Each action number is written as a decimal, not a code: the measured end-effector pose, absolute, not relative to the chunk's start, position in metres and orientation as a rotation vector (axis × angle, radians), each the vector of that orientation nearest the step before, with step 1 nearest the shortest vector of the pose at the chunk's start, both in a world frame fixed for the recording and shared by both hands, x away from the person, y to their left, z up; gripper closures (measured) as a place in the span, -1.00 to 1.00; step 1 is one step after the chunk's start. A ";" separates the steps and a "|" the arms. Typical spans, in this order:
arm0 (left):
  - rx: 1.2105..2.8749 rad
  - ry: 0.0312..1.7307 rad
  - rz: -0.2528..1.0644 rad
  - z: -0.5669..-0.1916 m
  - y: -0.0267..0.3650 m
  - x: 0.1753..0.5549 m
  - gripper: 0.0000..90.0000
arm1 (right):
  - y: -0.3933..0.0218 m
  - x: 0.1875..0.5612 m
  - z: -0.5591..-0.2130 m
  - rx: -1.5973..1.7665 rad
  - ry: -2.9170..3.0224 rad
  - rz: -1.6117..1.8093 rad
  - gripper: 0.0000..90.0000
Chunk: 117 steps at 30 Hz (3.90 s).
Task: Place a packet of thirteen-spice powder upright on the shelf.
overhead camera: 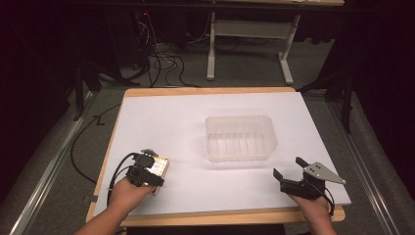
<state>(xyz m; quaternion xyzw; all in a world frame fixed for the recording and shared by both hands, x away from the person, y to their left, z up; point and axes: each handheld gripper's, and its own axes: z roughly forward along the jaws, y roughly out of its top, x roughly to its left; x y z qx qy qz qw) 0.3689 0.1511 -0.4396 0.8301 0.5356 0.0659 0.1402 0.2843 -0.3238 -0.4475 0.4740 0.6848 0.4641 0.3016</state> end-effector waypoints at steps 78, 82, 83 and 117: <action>1.843 0.882 0.619 -0.418 0.081 0.309 -0.28 | -0.243 0.307 -0.407 1.092 1.944 1.377 -0.96; 1.855 0.854 0.598 -0.420 0.067 0.306 -0.28 | -0.239 0.303 -0.402 1.066 1.941 1.403 -0.96; 1.857 0.845 0.596 -0.420 0.063 0.306 -0.28 | -0.238 0.302 -0.401 1.063 1.942 1.408 -0.96; 1.890 0.700 0.492 -0.426 0.012 0.280 -0.28 | -0.217 0.294 -0.402 1.068 1.987 1.591 -0.61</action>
